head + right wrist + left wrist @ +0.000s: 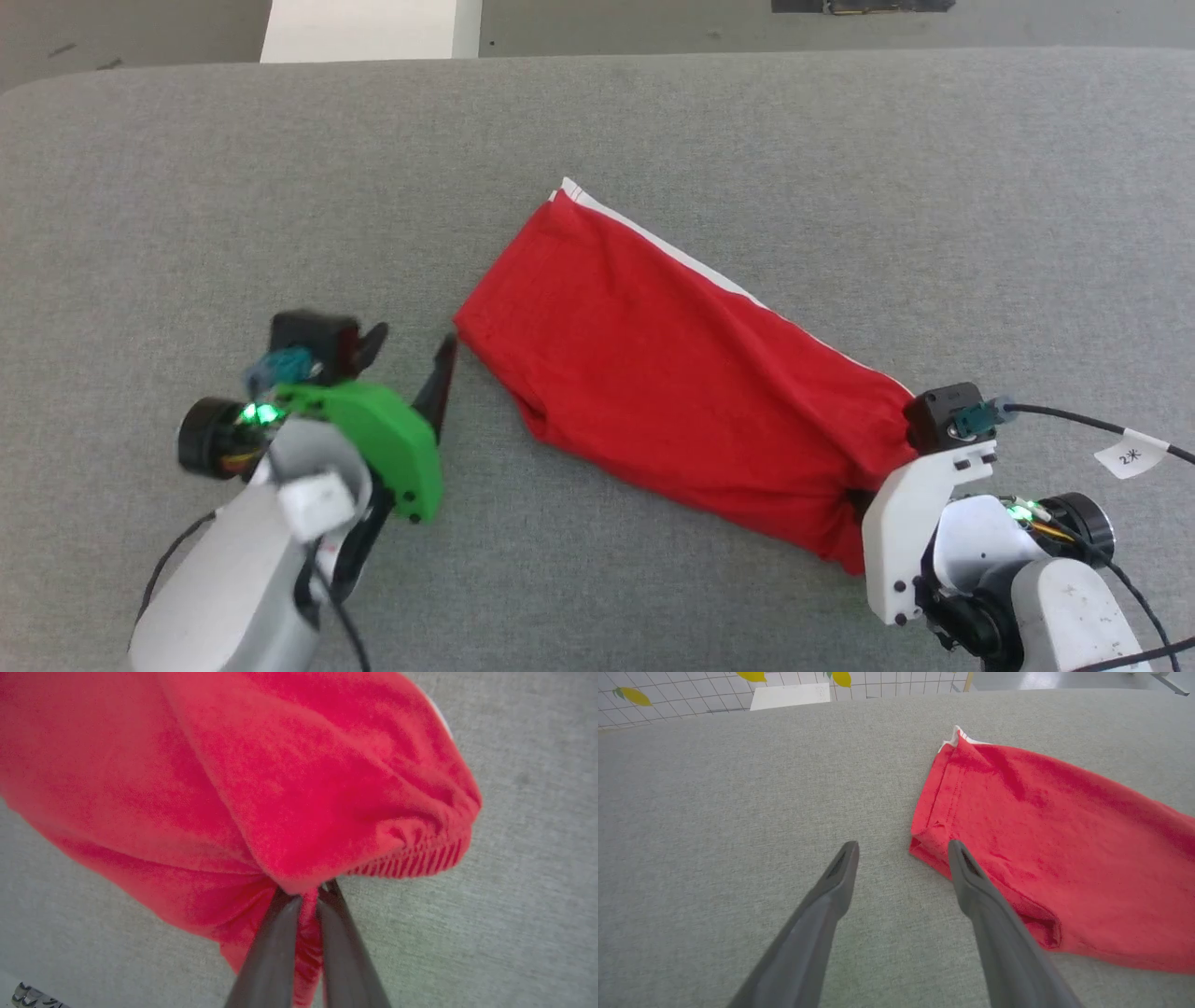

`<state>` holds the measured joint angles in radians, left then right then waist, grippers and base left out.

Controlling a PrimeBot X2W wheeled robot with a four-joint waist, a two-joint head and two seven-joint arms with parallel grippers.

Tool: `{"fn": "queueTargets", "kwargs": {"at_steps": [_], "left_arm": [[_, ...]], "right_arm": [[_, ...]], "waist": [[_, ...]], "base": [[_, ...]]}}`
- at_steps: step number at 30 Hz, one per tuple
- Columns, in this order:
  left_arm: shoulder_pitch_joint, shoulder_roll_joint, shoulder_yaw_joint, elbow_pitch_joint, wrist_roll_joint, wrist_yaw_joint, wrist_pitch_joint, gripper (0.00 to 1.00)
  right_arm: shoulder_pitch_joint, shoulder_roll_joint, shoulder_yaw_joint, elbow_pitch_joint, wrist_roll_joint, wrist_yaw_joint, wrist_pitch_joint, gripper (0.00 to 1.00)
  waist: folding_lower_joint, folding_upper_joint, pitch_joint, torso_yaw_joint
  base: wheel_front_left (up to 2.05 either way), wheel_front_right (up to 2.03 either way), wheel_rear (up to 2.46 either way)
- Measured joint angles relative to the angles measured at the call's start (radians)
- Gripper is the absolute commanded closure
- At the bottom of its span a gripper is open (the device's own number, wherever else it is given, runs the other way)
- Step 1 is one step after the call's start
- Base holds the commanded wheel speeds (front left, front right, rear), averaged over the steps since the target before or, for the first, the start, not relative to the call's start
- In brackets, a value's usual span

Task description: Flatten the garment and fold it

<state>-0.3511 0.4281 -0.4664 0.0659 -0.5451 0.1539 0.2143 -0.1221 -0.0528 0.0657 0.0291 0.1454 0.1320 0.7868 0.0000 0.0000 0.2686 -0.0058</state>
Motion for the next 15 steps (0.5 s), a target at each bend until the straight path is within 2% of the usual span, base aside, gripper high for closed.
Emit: {"fn": "queueTargets", "kwargs": {"at_steps": [5,10,15], "left_arm": [[-0.149,-0.046,-0.049,0.095,-0.037,-0.004,0.224,0.00],[-0.239,-0.054,-0.098,0.211,-0.051,0.014,0.455,0.00],[-0.299,-0.054,-0.115,0.289,-0.051,0.010,0.517,0.00]], "right_arm": [[-0.003,0.001,0.010,-0.002,0.006,0.000,-0.001,1.00],[-0.020,0.002,0.027,-0.003,0.018,0.000,-0.003,1.00],[-0.026,0.007,0.030,-0.008,0.024,0.001,-0.010,1.00]], "waist": [[0.0000,0.0000,0.003,-0.016],[0.0000,0.0000,0.017,-0.043],[0.0000,0.0000,0.043,-0.071]], "base": [[0.00,0.00,0.00],[0.00,0.00,0.00],[0.00,0.00,0.00]]}}
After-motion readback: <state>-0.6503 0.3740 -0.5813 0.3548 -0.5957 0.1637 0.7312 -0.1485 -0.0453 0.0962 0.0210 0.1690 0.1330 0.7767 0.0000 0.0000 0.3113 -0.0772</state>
